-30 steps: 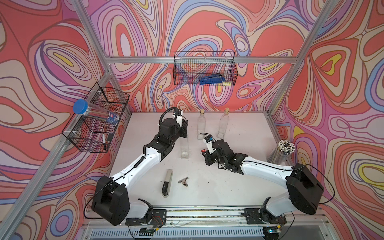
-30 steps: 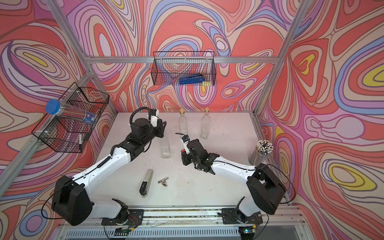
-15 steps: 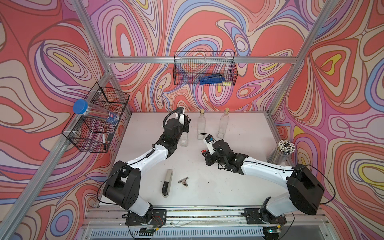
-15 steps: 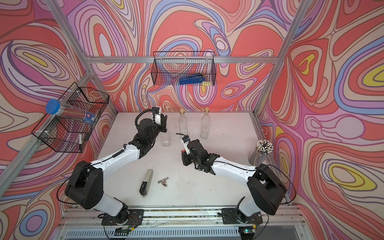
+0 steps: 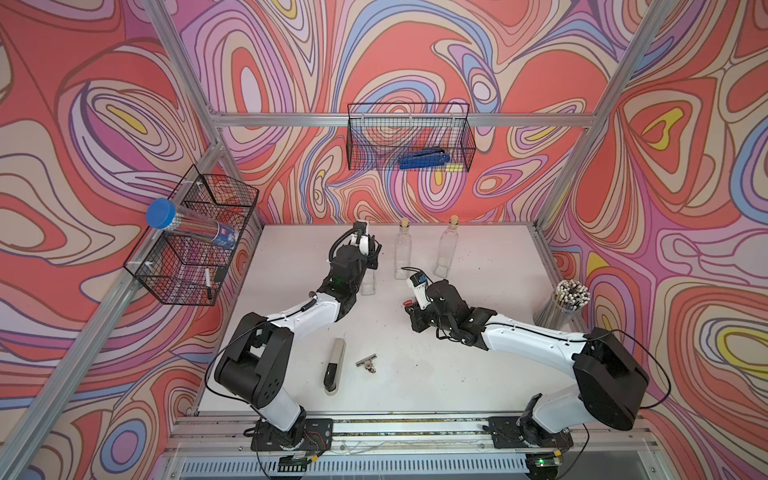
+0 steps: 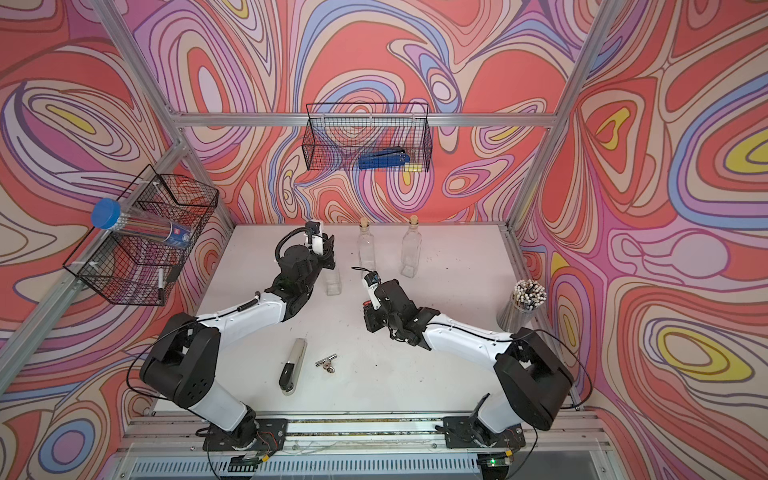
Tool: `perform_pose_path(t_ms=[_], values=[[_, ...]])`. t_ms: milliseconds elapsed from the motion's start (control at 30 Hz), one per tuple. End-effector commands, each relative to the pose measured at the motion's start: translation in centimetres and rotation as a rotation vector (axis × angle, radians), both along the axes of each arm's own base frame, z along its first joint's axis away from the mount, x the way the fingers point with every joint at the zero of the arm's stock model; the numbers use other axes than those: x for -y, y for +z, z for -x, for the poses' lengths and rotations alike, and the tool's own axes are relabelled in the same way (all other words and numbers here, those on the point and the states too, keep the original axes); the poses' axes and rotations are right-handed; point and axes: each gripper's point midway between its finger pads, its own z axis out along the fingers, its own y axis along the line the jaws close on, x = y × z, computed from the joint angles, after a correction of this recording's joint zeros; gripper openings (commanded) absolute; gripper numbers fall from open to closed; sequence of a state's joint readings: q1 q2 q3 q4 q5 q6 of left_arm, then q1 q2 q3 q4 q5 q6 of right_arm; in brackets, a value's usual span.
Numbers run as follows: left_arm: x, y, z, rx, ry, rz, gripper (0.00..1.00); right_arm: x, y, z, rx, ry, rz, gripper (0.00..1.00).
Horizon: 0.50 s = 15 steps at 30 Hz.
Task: Remove the label from the bottle
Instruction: Place the bottle at the center of the board.
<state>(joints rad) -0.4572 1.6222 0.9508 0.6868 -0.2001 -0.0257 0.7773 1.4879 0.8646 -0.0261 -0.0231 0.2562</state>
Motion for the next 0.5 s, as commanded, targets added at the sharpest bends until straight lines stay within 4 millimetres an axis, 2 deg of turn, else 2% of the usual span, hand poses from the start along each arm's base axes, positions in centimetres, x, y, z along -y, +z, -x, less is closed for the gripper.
perform_pose_path(t_ms=[0, 300, 367, 467], values=[[-0.26, 1.42, -0.53, 0.074, 0.018, 0.017, 0.05, 0.34, 0.37, 0.01, 0.004, -0.008, -0.004, 0.0], [-0.22, 0.95, -0.89, 0.058, 0.018, 0.01, 0.18, 0.41, 0.61, -0.06, 0.009, -0.011, -0.002, 0.0], [-0.23, 1.07, -0.8, 0.059, 0.016, 0.007, 0.23, 0.41, 0.53, -0.07, 0.008, -0.01, 0.0, 0.0], [-0.15, 1.16, -0.55, 0.061, 0.006, 0.007, 0.37, 0.32, 0.56, -0.11, 0.008, -0.008, -0.002, 0.0]])
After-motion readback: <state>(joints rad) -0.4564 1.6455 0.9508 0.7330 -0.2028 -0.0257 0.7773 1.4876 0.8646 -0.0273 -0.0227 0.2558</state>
